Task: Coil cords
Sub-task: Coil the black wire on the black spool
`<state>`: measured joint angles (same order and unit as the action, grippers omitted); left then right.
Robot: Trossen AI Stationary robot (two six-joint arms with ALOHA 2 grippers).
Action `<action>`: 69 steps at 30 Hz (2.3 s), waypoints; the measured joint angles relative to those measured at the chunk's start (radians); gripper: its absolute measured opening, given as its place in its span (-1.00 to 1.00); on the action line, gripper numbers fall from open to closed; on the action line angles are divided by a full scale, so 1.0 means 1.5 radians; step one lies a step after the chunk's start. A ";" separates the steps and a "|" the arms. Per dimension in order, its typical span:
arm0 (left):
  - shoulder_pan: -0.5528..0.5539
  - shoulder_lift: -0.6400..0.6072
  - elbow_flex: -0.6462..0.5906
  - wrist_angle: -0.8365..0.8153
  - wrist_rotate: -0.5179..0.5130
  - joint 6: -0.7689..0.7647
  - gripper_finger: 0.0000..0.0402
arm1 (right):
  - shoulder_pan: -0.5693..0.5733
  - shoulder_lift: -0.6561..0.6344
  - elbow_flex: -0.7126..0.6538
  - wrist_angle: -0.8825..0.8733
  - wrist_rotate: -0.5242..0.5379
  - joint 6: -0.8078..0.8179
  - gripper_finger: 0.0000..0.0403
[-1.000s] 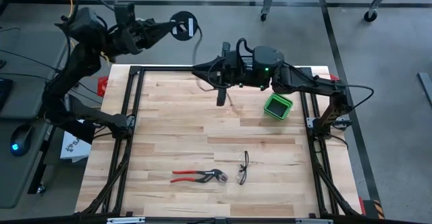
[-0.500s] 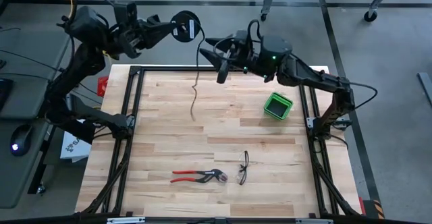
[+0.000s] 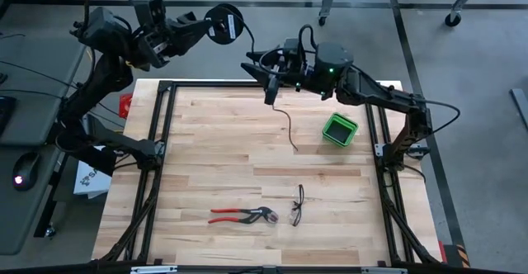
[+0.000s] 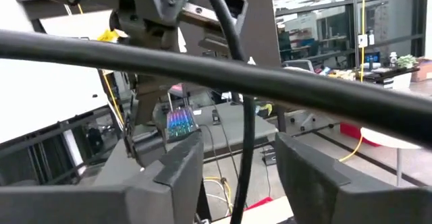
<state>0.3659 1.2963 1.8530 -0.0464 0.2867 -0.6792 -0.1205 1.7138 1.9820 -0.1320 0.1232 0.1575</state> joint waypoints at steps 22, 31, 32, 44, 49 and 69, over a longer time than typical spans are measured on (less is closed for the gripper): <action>0.000 0.000 0.000 0.031 -0.004 -0.011 -1.00 | 0.002 0.000 0.000 0.006 -0.009 -0.017 -0.91; 0.000 0.001 0.000 0.035 -0.023 -0.027 -1.00 | 0.008 0.000 0.000 -0.001 -0.018 -0.005 -0.97; 0.000 0.003 0.000 0.037 -0.027 -0.037 -1.00 | 0.011 0.000 0.000 0.002 -0.016 -0.007 -0.98; -0.011 0.066 0.001 0.030 -0.050 -0.206 -1.00 | 0.058 0.061 -0.001 0.130 -0.041 -0.022 -1.00; -0.029 0.077 0.001 0.029 -0.039 -0.246 -1.00 | 0.059 0.067 -0.001 0.151 -0.029 -0.036 -1.00; -0.072 0.054 -0.001 -0.025 -0.074 -0.237 -1.00 | 0.047 0.066 -0.001 0.173 -0.013 -0.075 -1.00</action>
<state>0.2579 1.3766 1.8523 -0.0836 0.1759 -1.0351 -0.0502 1.8130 1.9812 0.1273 0.1040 0.0444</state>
